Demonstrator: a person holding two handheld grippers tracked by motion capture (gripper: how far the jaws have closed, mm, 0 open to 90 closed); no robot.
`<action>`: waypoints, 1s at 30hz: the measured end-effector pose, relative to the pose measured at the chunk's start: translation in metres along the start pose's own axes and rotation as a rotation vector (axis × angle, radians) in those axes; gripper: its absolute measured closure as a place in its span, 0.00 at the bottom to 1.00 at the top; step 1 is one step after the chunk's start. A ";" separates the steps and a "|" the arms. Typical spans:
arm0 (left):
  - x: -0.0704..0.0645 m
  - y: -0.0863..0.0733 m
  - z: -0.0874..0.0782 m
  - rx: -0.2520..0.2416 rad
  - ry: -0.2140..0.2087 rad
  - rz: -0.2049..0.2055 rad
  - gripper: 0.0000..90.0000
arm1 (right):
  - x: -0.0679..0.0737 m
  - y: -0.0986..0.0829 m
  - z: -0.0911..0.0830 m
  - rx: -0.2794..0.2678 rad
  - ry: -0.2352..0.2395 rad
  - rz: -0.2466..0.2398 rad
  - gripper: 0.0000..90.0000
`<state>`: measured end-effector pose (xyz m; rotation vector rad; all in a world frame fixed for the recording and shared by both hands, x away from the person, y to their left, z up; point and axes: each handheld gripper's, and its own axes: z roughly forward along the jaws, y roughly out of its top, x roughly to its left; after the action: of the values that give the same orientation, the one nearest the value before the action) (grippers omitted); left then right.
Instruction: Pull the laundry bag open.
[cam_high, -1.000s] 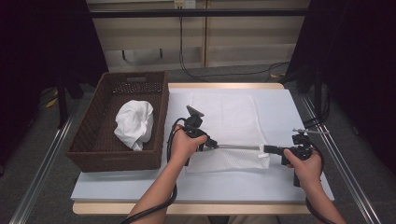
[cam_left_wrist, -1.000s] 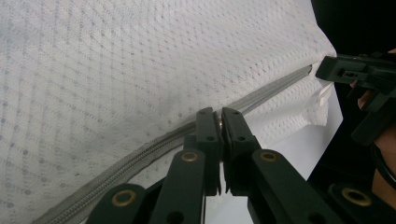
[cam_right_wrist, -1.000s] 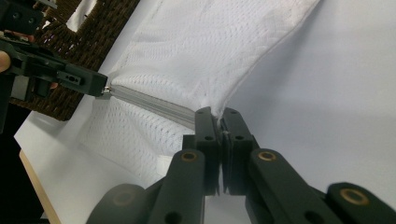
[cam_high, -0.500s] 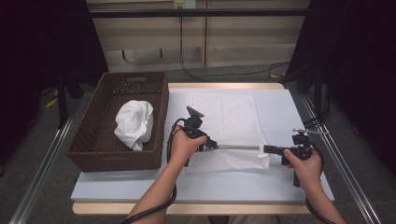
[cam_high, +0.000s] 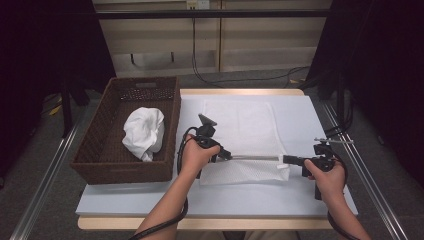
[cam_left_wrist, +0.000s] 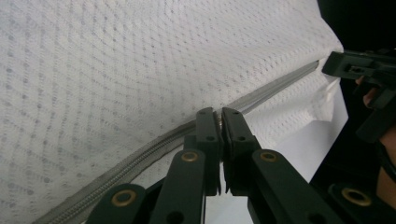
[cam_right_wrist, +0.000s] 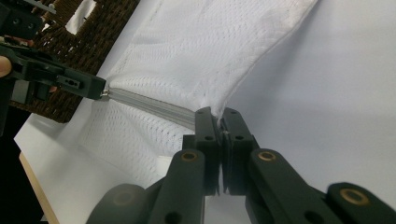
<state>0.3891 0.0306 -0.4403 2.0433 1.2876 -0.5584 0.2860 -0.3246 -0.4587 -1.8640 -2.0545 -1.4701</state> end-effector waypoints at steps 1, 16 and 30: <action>0.000 0.000 0.000 0.003 -0.004 0.000 0.97 | 0.000 0.000 0.000 0.001 0.001 0.000 0.96; 0.002 -0.001 -0.003 0.006 0.012 -0.002 0.97 | 0.001 0.000 0.002 0.008 -0.001 0.003 0.96; 0.001 -0.001 -0.003 0.017 0.023 -0.003 0.97 | -0.001 -0.001 0.002 0.007 -0.006 0.006 0.96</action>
<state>0.3886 0.0341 -0.4389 2.0677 1.3033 -0.5504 0.2867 -0.3246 -0.4608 -1.8723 -2.0526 -1.4555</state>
